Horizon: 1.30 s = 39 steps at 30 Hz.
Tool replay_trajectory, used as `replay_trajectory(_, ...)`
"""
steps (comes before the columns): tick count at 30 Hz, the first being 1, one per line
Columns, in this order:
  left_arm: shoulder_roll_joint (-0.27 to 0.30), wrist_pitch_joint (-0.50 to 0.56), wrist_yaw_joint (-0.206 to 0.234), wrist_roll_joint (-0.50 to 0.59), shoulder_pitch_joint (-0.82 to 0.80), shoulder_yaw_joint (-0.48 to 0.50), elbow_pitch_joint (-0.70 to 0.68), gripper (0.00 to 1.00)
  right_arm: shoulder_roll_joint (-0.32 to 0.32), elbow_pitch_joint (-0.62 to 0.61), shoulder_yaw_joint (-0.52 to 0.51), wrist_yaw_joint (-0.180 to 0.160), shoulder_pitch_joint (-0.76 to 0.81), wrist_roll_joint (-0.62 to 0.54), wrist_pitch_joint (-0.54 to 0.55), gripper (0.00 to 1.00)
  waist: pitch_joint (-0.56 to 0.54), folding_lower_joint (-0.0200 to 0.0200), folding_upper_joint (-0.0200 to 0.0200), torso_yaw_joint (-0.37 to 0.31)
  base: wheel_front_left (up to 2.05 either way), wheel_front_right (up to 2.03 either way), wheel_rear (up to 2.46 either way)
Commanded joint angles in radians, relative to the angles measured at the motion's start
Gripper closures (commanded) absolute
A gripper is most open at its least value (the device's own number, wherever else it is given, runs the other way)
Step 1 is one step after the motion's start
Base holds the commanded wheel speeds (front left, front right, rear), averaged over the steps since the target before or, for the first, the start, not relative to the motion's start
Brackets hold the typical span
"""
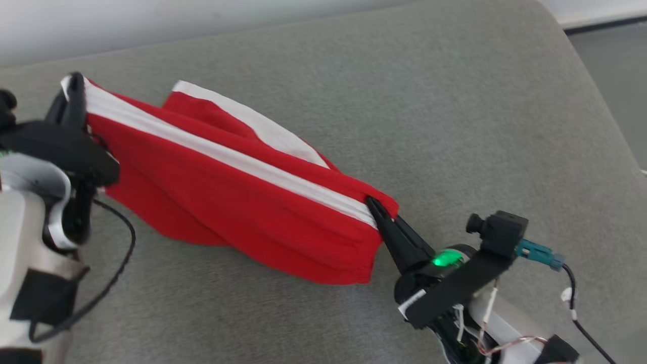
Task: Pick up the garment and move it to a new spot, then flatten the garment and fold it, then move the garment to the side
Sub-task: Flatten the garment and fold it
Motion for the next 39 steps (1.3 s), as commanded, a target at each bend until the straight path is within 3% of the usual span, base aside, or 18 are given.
replay_trajectory(1,0.013,0.006,0.001,0.008,-0.02,0.004,0.012,1.0,0.008,0.011,-0.001,0.001,-0.011,-0.001,-0.002,1.0,0.069,-0.0003,-0.0002,-0.071,0.0,0.0,0.0)
replay_trajectory(10,0.036,0.012,-0.043,0.075,-0.186,-0.068,0.255,1.0,0.093,0.068,0.016,0.001,-0.087,-0.061,-0.002,1.0,0.121,-0.0003,-0.0002,-0.14,0.0,0.0,0.0)
replay_trajectory(23,0.008,-0.04,-0.11,0.135,-0.331,-0.157,0.495,1.0,0.159,0.159,0.018,0.001,-0.133,-0.163,-0.002,1.0,0.149,-0.0003,-0.0002,-0.157,0.0,0.0,0.0)
replay_trajectory(24,0.005,-0.048,-0.115,0.138,-0.338,-0.165,0.508,0.75,0.164,0.164,0.016,0.001,-0.135,-0.166,-0.002,1.0,0.147,-0.0003,-0.0002,-0.156,0.0,0.0,0.0)
replay_trajectory(25,0.005,-0.059,-0.12,0.139,-0.344,-0.169,0.518,0.36,0.167,0.168,0.015,0.001,-0.135,-0.172,-0.002,0.95,0.145,-0.0003,-0.0002,-0.154,0.0,0.0,0.0)
replay_trajectory(26,0.003,-0.073,-0.121,0.14,-0.347,-0.171,0.529,0.0,0.169,0.174,0.013,0.001,-0.134,-0.175,-0.002,0.46,0.141,-0.0003,-0.0002,-0.152,0.0,0.0,0.0)
replay_trajectory(27,-0.002,-0.088,-0.125,0.138,-0.347,-0.173,0.541,0.0,0.17,0.179,0.011,0.001,-0.131,-0.179,-0.002,0.0,0.135,-0.0003,-0.0002,-0.151,0.0,0.0,0.0)
replay_trajectory(34,-0.026,-0.162,-0.149,0.103,-0.321,-0.18,0.605,0.0,0.136,0.208,-0.006,0.001,-0.082,-0.202,-0.002,0.0,0.07,-0.0003,-0.0002,-0.129,0.0,0.0,0.0)
replay_trajectory(39,-0.034,-0.241,-0.156,0.064,-0.274,-0.171,0.614,0.0,0.089,0.18,-0.078,0.001,0.002,-0.236,-0.002,0.0,0.009,-0.0003,-0.0002,-0.108,0.0,0.0,0.0)
